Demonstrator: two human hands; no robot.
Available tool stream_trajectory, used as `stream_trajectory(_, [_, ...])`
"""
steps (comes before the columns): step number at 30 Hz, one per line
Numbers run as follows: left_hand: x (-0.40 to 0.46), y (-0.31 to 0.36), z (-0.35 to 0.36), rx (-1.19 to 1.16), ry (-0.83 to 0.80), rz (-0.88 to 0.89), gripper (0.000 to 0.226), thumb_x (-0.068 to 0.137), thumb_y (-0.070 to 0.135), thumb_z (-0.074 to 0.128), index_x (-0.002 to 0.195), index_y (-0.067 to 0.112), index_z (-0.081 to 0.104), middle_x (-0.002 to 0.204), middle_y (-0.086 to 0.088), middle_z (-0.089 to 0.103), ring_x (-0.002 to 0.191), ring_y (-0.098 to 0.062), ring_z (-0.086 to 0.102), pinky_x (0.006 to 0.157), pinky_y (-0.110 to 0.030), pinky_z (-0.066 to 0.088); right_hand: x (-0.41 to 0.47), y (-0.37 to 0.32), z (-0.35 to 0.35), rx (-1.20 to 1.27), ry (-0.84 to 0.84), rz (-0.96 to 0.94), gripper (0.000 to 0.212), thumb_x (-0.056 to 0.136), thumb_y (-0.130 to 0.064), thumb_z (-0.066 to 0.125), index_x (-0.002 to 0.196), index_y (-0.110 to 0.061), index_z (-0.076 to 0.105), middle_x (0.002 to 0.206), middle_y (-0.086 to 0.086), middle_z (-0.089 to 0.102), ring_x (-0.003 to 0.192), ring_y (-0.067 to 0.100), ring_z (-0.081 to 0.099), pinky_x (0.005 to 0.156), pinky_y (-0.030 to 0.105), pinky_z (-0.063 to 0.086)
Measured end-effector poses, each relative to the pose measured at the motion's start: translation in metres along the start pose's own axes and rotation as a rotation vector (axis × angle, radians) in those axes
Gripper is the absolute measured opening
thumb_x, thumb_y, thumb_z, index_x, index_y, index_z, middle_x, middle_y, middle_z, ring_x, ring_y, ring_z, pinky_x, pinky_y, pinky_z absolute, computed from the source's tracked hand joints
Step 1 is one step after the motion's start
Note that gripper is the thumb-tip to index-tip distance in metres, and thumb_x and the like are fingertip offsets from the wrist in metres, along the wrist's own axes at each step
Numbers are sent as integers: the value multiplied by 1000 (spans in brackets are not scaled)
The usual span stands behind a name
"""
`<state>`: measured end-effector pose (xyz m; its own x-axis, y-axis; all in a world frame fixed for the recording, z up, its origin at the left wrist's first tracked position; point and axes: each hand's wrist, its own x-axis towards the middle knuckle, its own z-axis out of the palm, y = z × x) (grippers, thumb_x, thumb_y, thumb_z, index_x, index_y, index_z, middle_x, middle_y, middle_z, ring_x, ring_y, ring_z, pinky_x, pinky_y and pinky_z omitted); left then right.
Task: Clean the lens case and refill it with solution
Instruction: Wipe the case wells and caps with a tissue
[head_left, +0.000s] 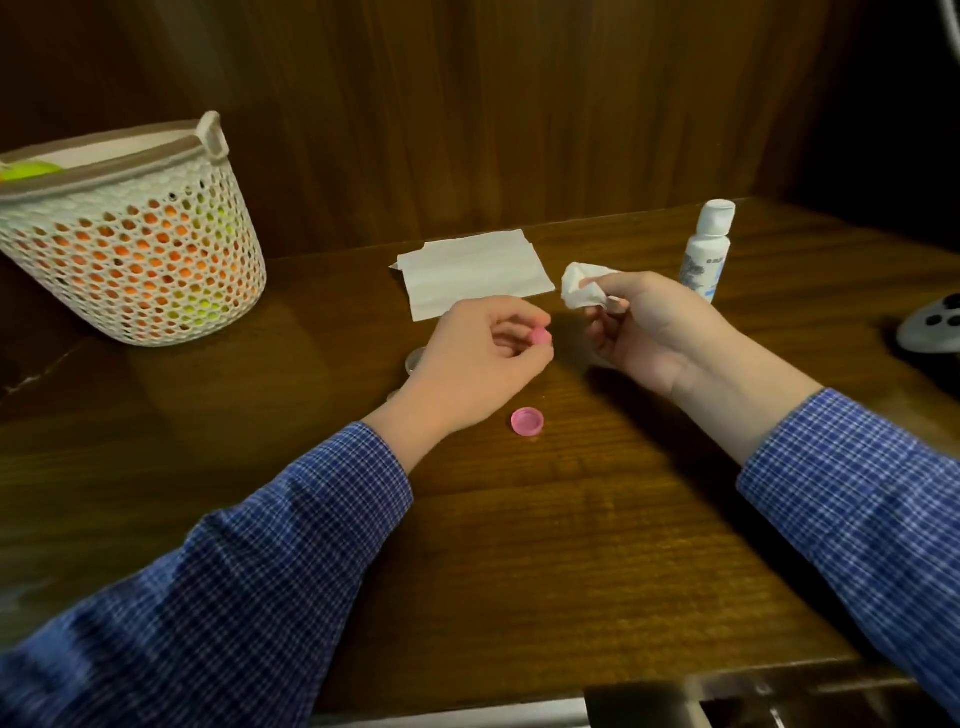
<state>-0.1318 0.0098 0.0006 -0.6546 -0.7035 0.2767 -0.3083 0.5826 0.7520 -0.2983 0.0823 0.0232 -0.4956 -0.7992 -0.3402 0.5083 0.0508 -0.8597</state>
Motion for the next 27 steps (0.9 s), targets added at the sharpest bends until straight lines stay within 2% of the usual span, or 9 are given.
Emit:
stream_trajectory(3, [4,0,-3,98,-76,-11,25,91,24,75,116,28,73,107,18,72,98,6,68,88,-19,58,2,2,1,-29,3,6,19,89,-4,68,105,-13,62,105,11,67,73,11,59,51,21,50])
stream_trajectory(7, [5,4,-4,269,-125,52,28,93,29,71,120,31,73,122,12,72,109,0,61,99,-25,49,3,2,3,-55,16,17,30,88,-5,69,116,-13,60,111,12,65,78,12,60,51,22,51])
stream_trajectory(12, [5,5,-3,445,-181,89,26,94,37,70,118,31,75,127,8,67,120,-11,54,104,-36,48,4,1,3,-52,30,15,29,89,-5,69,114,-14,57,110,13,63,80,13,60,60,23,52])
stream_trajectory(15, [5,4,-3,540,-181,102,30,95,43,66,120,29,74,130,6,65,126,-12,47,99,-29,37,4,1,3,-51,38,13,17,90,-6,68,98,-16,56,107,12,63,80,13,60,64,23,53])
stream_trajectory(18, [1,11,-11,561,-184,94,40,98,44,61,135,28,64,136,6,59,129,-13,44,103,-30,37,3,-1,3,-37,37,6,17,90,-4,67,93,-16,55,108,13,63,80,13,60,64,22,53])
stream_trajectory(20, [-9,17,-23,501,-152,107,38,97,42,62,134,32,61,127,11,60,118,-7,51,97,-24,43,2,-3,2,-13,38,7,18,89,-3,67,98,-13,55,111,14,64,80,13,61,65,22,52])
stream_trajectory(22, [-28,21,-32,448,-192,77,31,92,43,68,123,39,62,105,20,62,92,-1,60,75,-16,47,3,-4,1,10,43,9,22,89,-2,67,104,-11,54,111,15,63,79,13,61,66,22,52])
stream_trajectory(24, [-47,23,-29,453,-247,11,27,88,48,72,110,42,58,87,16,62,71,-3,62,57,-15,45,3,-4,1,18,47,12,31,90,-2,67,115,-11,51,114,15,61,80,13,60,64,22,51])
stream_trajectory(27, [-57,19,-12,534,-208,3,34,88,54,70,112,38,52,83,14,60,68,-5,63,54,-15,45,3,-3,3,9,40,8,33,90,-3,67,117,-13,51,114,15,61,82,14,60,65,22,51])
